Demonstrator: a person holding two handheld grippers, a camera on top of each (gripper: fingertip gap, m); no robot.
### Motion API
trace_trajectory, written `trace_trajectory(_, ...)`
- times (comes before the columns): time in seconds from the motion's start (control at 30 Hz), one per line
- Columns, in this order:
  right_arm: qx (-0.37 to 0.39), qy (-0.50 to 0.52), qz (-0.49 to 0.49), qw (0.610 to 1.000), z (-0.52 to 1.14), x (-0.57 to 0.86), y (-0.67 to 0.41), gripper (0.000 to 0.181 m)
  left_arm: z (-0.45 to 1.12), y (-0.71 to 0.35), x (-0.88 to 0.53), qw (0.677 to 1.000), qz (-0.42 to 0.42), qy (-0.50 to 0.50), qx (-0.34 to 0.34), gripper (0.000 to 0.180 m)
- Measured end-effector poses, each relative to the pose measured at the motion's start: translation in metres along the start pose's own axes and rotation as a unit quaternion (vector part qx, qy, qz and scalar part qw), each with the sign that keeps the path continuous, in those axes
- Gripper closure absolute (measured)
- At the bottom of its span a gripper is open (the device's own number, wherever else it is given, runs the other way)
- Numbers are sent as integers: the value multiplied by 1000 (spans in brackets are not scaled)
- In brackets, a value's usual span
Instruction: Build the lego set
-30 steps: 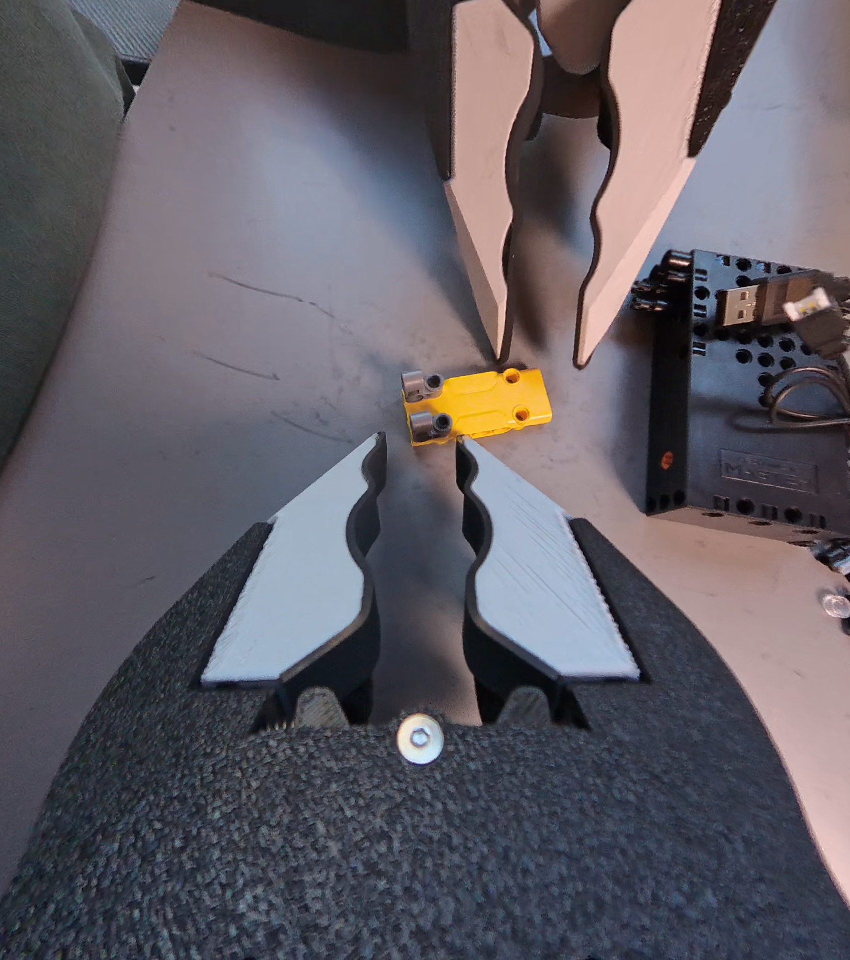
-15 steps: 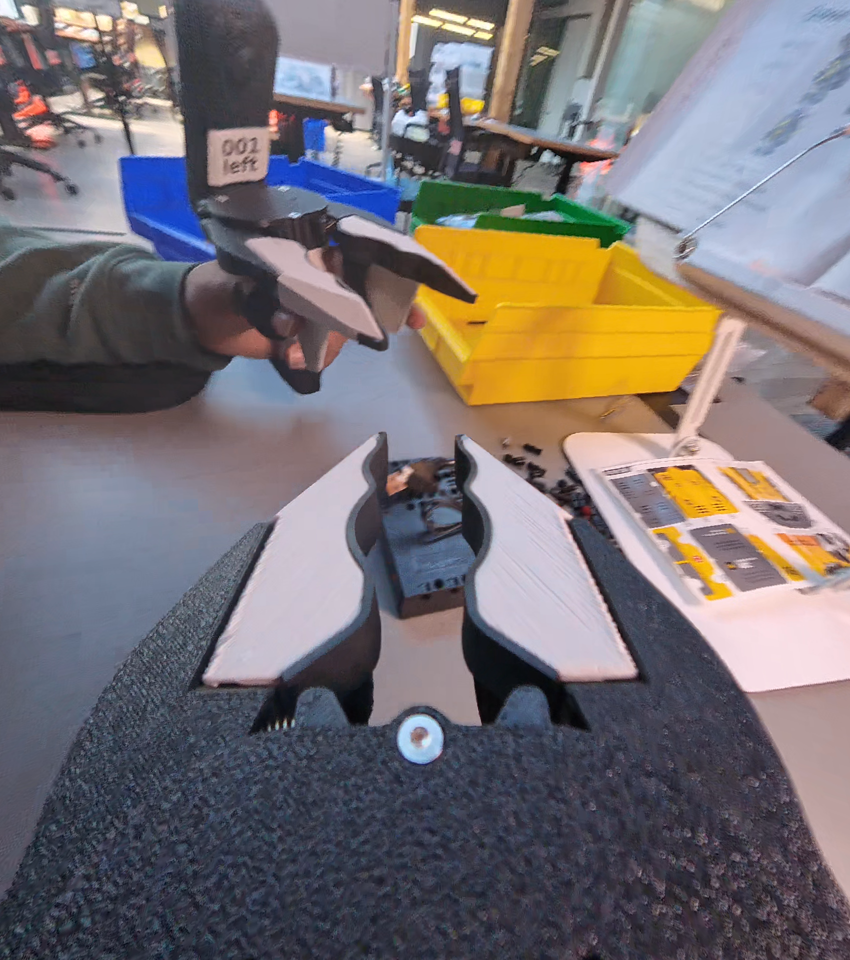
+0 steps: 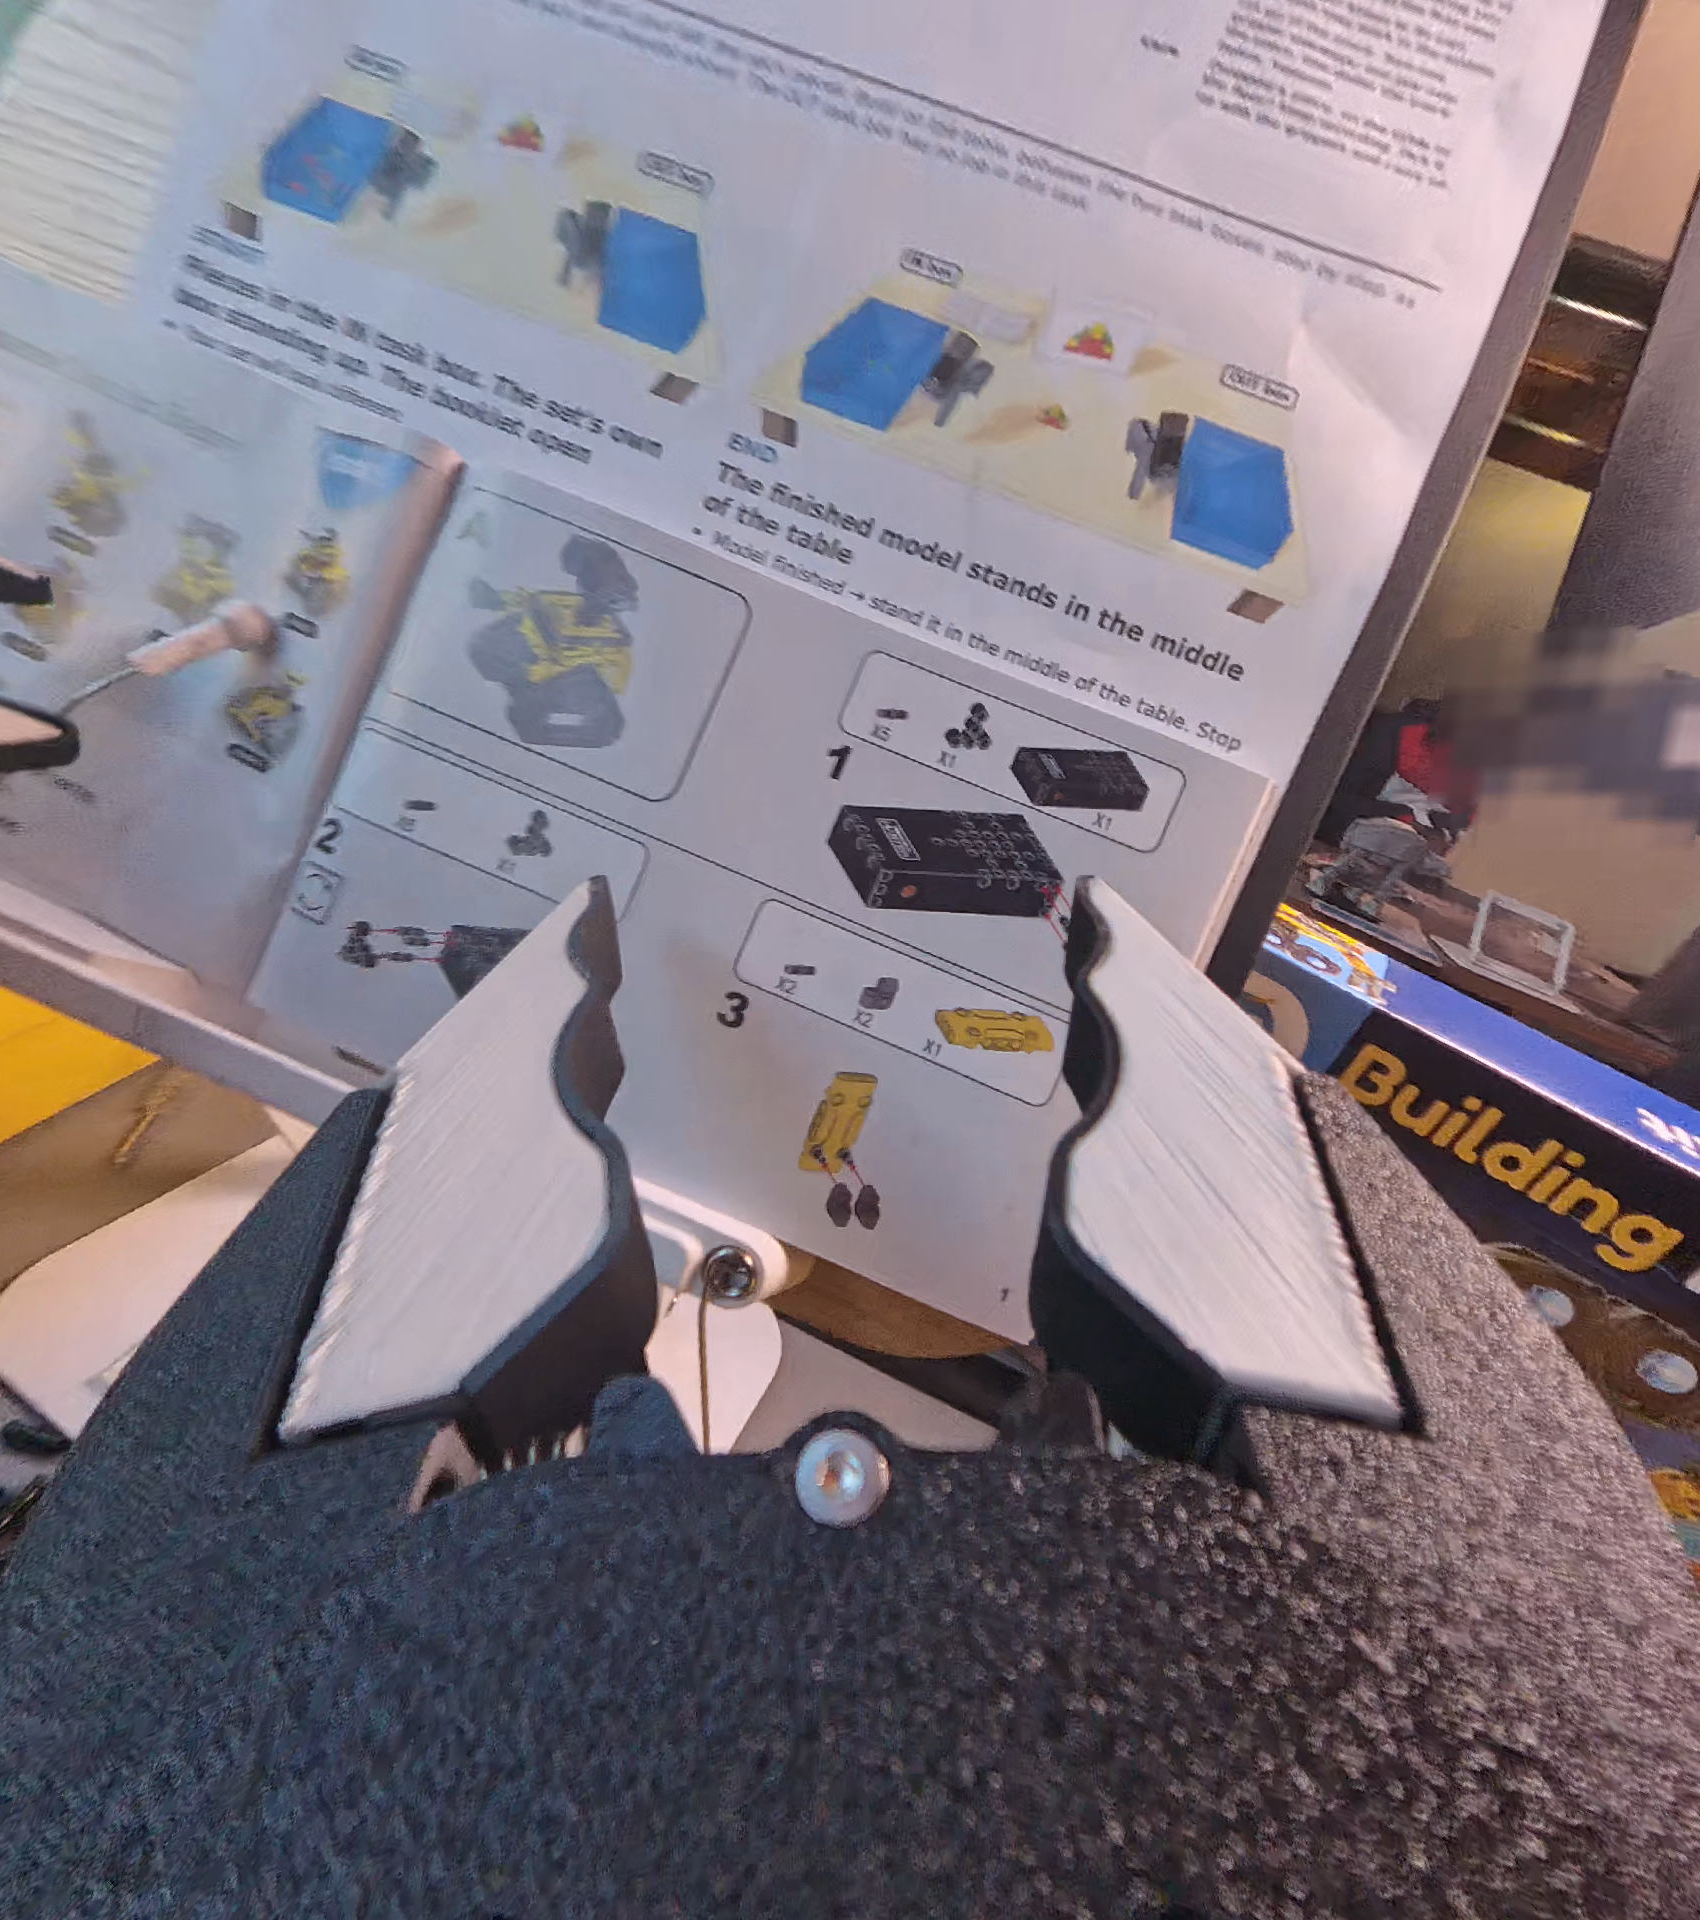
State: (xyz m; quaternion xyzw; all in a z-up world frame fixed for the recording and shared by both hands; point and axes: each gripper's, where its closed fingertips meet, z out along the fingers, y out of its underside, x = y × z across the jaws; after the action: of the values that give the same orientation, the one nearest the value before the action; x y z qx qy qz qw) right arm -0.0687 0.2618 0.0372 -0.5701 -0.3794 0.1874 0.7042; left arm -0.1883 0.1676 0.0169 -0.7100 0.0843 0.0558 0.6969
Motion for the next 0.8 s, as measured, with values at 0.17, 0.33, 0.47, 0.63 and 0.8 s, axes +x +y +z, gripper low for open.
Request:
trace_trajectory(0.17, 24, 50, 29, 998, 8, 14, 9, 93, 5, 16, -10, 998, 59, -21, -14, 172)
trace_trajectory(0.33, 26, 50, -1, 998, 8, 7, 6, 94, -7, 20, -21, 1000, 18, -9, -5, 175)
trace_trajectory(0.47, 12, 36, 6, 999, 1, 3, 12, 91, -15, 25, -28, 1000, -19, -14, -2, 174)
trace_trajectory(0.63, -1, 39, 23, 999, 2, 13, 20, 85, -23, 31, -33, 996, -83, -18, 0, 173)
trace_trajectory(0.8, 1, 40, 25, 999, 5, 13, 25, 84, -29, 38, -36, 993, -114, -26, 3, 172)
